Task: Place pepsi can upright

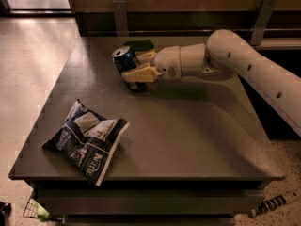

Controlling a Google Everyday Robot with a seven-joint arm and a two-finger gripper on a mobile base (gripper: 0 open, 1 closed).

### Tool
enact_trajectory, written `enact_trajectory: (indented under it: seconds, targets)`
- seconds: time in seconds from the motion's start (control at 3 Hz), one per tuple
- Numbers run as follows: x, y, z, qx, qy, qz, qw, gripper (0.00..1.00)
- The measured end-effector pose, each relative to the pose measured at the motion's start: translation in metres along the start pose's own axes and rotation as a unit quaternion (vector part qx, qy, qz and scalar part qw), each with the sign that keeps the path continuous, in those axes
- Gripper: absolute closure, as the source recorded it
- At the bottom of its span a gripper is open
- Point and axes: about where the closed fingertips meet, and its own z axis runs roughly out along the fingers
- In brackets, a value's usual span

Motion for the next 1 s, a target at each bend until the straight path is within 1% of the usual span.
enact_trajectory:
  seconds: [0.33, 1.0]
  targets:
    - [0.0155, -0.0046, 0.0023, 0.003, -0.003, 0.022, 0.9998, 1.00]
    - [0.0135, -0.0045, 0.0010, 0.005, -0.003, 0.023, 0.9997, 1.00]
